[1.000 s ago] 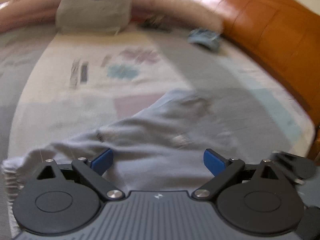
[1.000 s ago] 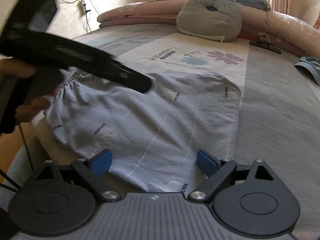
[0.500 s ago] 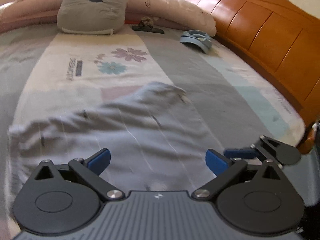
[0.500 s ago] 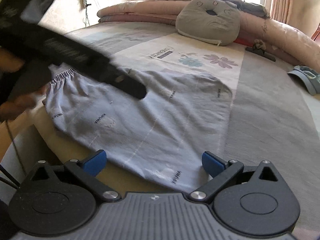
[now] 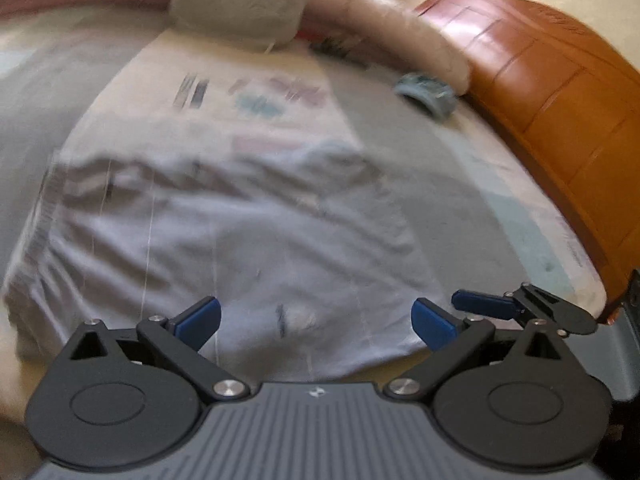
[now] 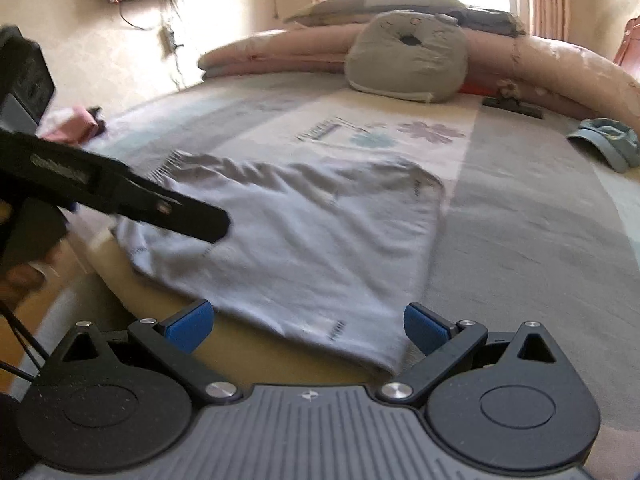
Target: Fold clothes
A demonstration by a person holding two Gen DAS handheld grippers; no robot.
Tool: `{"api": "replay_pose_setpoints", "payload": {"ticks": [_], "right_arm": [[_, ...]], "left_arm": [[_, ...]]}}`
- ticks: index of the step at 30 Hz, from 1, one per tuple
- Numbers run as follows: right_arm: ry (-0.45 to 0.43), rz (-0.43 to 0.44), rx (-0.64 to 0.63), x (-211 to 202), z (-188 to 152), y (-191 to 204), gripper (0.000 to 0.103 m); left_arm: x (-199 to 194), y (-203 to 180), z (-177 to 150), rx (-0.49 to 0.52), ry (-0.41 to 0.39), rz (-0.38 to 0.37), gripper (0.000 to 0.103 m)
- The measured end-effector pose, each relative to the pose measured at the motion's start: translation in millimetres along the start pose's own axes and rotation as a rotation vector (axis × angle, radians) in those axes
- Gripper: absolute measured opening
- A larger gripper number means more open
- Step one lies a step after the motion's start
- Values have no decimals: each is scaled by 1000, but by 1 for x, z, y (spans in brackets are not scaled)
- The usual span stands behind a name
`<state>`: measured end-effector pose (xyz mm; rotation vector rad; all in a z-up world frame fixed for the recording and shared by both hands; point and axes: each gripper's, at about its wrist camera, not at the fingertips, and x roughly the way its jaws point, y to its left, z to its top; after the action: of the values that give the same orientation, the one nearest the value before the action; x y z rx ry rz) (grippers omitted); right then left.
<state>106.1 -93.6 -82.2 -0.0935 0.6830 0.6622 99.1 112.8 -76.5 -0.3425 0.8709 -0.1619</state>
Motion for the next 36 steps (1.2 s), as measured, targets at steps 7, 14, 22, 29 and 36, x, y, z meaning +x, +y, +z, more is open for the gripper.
{"api": "replay_pose_setpoints", "payload": {"ticks": [7, 14, 22, 29, 36], "right_arm": [[31, 57, 88, 3, -9, -16, 103], [-63, 65, 23, 9, 51, -33, 103], [-12, 98, 21, 96, 112, -49, 103], [67, 27, 66, 110, 98, -68, 103], [57, 122, 220, 50, 81, -99, 103]], "left_arm": [[-9, 1, 4, 17, -3, 54, 101], [-35, 15, 33, 16, -95, 126, 101], [-43, 39, 36, -16, -107, 145, 101], [-49, 65, 38, -20, -94, 174, 101], [-63, 106, 44, -74, -113, 150, 101]]}}
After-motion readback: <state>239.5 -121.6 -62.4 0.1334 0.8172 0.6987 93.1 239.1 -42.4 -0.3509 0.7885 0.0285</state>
